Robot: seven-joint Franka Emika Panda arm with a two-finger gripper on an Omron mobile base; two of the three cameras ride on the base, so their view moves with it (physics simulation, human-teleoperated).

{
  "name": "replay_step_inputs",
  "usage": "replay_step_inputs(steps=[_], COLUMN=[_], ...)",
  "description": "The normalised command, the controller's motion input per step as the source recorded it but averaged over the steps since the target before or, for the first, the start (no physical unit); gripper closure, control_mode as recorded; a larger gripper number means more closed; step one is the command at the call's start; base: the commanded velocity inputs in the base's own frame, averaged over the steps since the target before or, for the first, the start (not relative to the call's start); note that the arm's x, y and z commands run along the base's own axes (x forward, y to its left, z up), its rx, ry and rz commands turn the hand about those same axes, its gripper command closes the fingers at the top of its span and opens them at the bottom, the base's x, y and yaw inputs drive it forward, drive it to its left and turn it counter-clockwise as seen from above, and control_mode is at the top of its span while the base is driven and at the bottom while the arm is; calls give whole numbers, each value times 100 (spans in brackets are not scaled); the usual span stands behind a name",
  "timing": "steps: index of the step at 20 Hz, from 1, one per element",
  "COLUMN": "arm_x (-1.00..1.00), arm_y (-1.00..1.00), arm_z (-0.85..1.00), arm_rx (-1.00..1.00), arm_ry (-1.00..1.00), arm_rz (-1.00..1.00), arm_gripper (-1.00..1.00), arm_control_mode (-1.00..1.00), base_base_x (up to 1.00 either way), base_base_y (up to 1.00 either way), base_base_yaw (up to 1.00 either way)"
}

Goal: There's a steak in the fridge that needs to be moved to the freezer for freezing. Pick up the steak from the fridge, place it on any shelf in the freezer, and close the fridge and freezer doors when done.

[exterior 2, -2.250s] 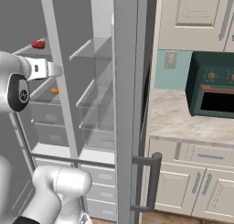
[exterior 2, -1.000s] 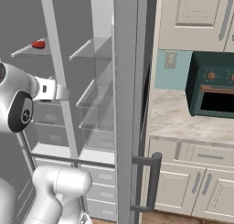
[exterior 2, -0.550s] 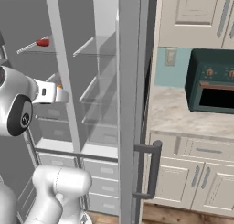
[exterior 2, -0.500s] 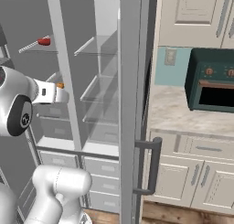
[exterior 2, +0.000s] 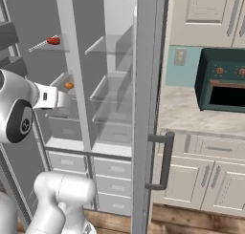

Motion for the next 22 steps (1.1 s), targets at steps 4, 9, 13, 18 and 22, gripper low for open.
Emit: replay_step_inputs(steps=[4, 9, 13, 18, 22], arm_x=[0, 0, 0, 0, 0], arm_y=[0, 0, 0, 0, 0], arm_z=[0, 0, 0, 0, 0], arm_rx=[0, 0, 0, 0, 0], arm_ry=[0, 0, 0, 0, 0], arm_rz=[0, 0, 0, 0, 0], arm_gripper=[-100, -100, -100, -100, -100], arm_control_mode=[100, 100, 100, 100, 100], base_base_x=[0, -5, -2, -18, -51], base_base_y=[4, 38, 18, 3, 14], base_base_yaw=[0, 0, 0, 0, 0])
